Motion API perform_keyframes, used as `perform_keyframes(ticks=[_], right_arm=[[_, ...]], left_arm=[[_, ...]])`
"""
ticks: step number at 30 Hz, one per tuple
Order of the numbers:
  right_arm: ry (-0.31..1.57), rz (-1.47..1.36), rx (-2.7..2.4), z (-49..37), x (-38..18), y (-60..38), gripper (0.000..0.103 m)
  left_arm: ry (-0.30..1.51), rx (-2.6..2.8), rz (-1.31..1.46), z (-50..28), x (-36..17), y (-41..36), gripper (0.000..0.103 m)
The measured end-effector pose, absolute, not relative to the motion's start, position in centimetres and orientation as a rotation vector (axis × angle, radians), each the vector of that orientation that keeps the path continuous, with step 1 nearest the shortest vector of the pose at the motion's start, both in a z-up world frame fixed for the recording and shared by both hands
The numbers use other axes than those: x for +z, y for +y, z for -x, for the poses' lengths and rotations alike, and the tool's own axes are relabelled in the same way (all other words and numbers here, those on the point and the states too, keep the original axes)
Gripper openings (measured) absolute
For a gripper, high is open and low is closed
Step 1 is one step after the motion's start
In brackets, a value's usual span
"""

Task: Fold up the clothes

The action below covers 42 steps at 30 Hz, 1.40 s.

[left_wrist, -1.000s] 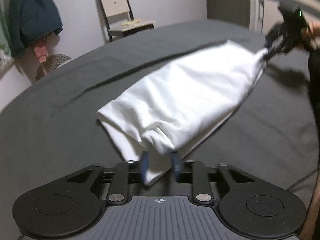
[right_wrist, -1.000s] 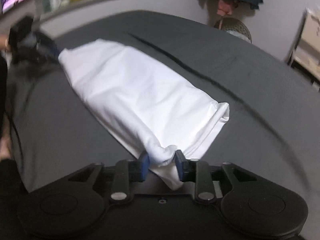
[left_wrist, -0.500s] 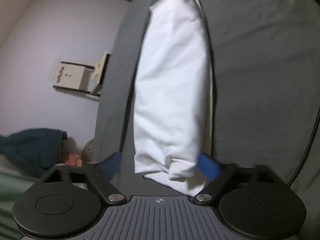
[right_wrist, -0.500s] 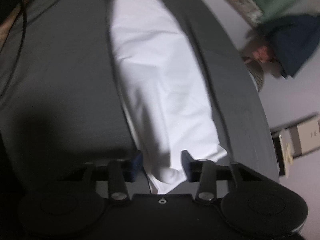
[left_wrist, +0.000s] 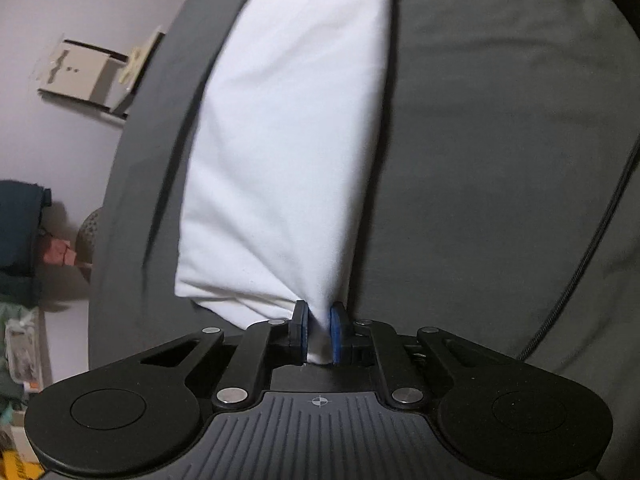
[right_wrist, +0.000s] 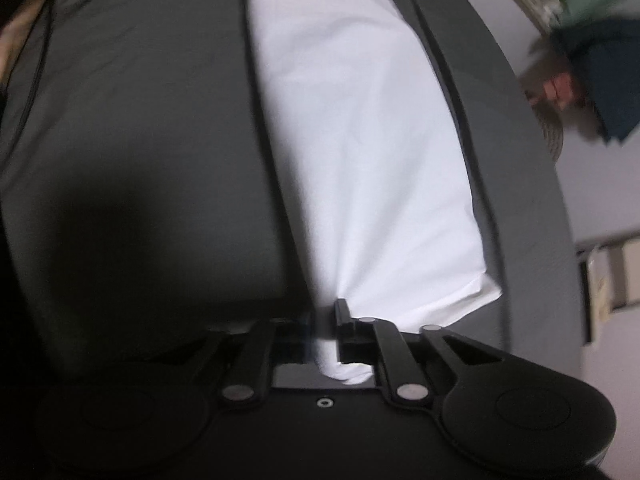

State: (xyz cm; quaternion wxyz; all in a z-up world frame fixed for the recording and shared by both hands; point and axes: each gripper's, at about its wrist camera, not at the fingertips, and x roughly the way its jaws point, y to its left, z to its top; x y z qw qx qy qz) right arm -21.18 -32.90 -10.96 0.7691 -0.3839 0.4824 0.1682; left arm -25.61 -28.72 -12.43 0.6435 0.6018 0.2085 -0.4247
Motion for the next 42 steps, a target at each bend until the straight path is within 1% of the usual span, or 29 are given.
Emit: perform_keyframes(ticks=[1, 4, 5, 6, 7, 8, 9, 10, 11, 12, 13, 14, 15, 16, 17, 18, 19, 22, 23, 24, 26, 27, 29, 30, 31, 38, 39, 40, 42], right_arm=[[1.049, 0.765, 0.378, 20.9, -10.3, -33.4, 0.03], [1.0, 0.551, 0.374, 20.1, -7.6, -35.4, 0.037], [0.972, 0.482, 0.351, 19.8, -6.7, -36.1, 0.042], [0.94, 0.405, 0.32, 19.4, -6.0, -37.0, 0.048], [0.911, 0.333, 0.286, 19.0, -5.4, -37.9, 0.05], [0.89, 0.261, 0.242, 18.4, -5.1, -38.8, 0.05], [0.872, 0.178, 0.189, 17.6, -4.9, -39.8, 0.05], [0.854, 0.096, 0.125, 16.8, -5.1, -40.7, 0.05], [0.837, 0.013, 0.06, 16.1, -5.3, -41.7, 0.049], [0.829, -0.065, 0.009, 15.5, -5.8, -42.5, 0.048], [0.819, -0.148, -0.041, 15.0, -6.4, -43.3, 0.047], [0.808, -0.224, -0.088, 14.6, -7.0, -44.0, 0.044], [0.799, -0.276, -0.128, 14.2, -7.7, -44.6, 0.042], [0.789, -0.31, -0.159, 14.0, -8.4, -45.1, 0.042], [0.783, -0.332, -0.185, 14.0, -8.8, -45.3, 0.041], [0.775, -0.357, -0.202, 14.0, -9.1, -45.6, 0.041], [0.765, -0.381, -0.201, 14.2, -9.2, -45.9, 0.041], [0.759, -0.386, -0.195, 14.8, -9.5, -46.7, 0.041], [0.76, -0.378, -0.2, 14.9, -9.5, -46.8, 0.041], [0.755, -0.383, -0.203, 14.9, -9.7, -47.0, 0.041], [0.748, -0.407, -0.202, 15.1, -9.8, -47.2, 0.041], [0.745, -0.423, -0.2, 15.2, -9.9, -47.4, 0.041], [0.739, -0.429, -0.197, 15.2, -9.8, -47.5, 0.041], [0.737, -0.426, -0.195, 15.1, -9.7, -47.5, 0.041], [0.735, -0.424, -0.195, 15.1, -9.6, -47.5, 0.041], [0.761, -0.419, -0.198, 15.2, -9.9, -47.6, 0.041], [0.766, -0.418, -0.199, 15.2, -10.0, -47.6, 0.041], [0.768, -0.419, -0.199, 15.2, -10.0, -47.6, 0.041], [0.771, -0.421, -0.199, 15.1, -10.1, -47.6, 0.041]], left_arm=[[0.496, -0.966, -1.338, 25.5, -12.1, -28.3, 0.018], [0.6, -0.982, -1.145, 23.9, -10.0, -26.8, 0.019], [0.628, -0.984, -1.075, 23.3, -9.2, -26.3, 0.019], [0.643, -0.98, -0.989, 22.6, -8.4, -25.8, 0.022], [0.652, -0.961, -0.899, 22.0, -7.8, -25.0, 0.029], [0.649, -0.923, -0.799, 21.1, -7.2, -24.6, 0.057], [0.644, -0.883, -0.7, 20.2, -6.6, -24.3, 0.092], [0.623, -0.84, -0.622, 19.1, -6.5, -23.9, 0.101], [0.586, -0.788, -0.535, 18.3, -6.2, -23.7, 0.103], [0.6, -0.733, -0.483, 17.3, -6.4, -23.9, 0.103], [0.62, -0.678, -0.435, 16.2, -6.6, -24.1, 0.102], [0.667, -0.637, -0.374, 14.9, -7.0, -24.3, 0.098], [0.725, -0.619, -0.302, 13.8, -7.5, -24.4, 0.084], [0.783, -0.601, -0.23, 12.7, -8.0, -24.4, 0.073], [0.839, -0.583, -0.157, 11.6, -8.5, -24.5, 0.056], [0.899, -0.559, -0.07, 10.8, -9.0, -24.4, 0.049], [0.959, -0.532, 0.019, 10.0, -9.6, -24.2, 0.049], [0.988, -0.471, 0.145, 10.2, -10.5, -24.1, 0.049], [0.992, -0.453, 0.136, 10.2, -10.6, -24.3, 0.048], [0.991, -0.438, 0.118, 10.3, -10.7, -24.4, 0.041], [0.992, -0.427, 0.103, 10.5, -10.9, -24.3, 0.038], [0.992, -0.422, 0.096, 10.6, -11.0, -24.3, 0.032], [0.983, -0.419, 0.109, 10.9, -11.2, -23.9, 0.028], [0.978, -0.426, 0.117, 11.1, -11.2, -23.7, 0.019], [0.972, -0.432, 0.124, 11.2, -11.3, -23.5, 0.017], [0.966, -0.486, 0.137, 11.3, -11.8, -23.1, 0.017], [0.971, -0.492, 0.131, 11.2, -11.9, -23.2, 0.008], [0.975, -0.498, 0.126, 11.1, -12.0, -23.2, 0.001], [0.981, -0.501, 0.103, 11.1, -12.2, -23.4, 0.001]])
